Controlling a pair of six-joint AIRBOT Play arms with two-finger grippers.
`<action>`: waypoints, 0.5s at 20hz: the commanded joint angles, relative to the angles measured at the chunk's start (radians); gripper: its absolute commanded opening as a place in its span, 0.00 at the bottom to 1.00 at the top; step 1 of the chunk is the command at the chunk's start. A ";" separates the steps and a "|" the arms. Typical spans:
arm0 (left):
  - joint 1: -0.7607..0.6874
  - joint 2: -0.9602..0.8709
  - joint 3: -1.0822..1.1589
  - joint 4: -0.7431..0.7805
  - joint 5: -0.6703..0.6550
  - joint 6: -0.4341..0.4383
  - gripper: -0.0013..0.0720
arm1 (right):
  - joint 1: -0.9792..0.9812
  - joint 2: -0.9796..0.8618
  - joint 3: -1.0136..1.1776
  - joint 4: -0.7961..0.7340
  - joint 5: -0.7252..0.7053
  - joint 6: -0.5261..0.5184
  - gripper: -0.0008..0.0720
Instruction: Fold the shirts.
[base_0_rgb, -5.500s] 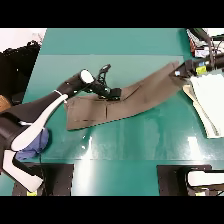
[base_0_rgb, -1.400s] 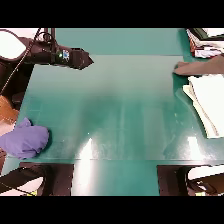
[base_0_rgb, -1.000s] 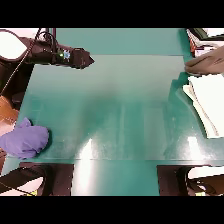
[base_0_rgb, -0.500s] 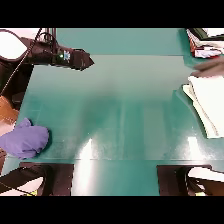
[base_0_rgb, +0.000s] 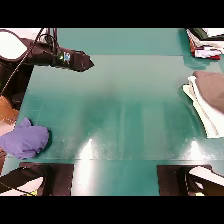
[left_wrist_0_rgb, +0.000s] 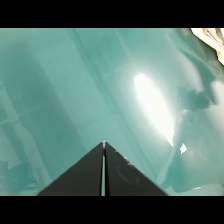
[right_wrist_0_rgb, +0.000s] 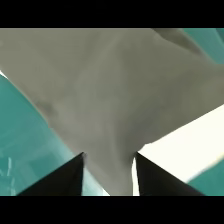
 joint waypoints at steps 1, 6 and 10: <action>0.000 0.000 0.000 0.000 -0.003 0.003 0.06 | -0.072 0.035 -0.099 -0.050 0.029 0.001 0.65; 0.000 0.000 0.000 -0.001 -0.002 0.002 0.06 | 0.013 0.060 -0.097 0.070 0.018 0.002 0.64; 0.000 0.000 0.000 -0.001 -0.008 0.002 0.06 | 0.270 0.095 -0.097 0.216 -0.002 0.005 0.64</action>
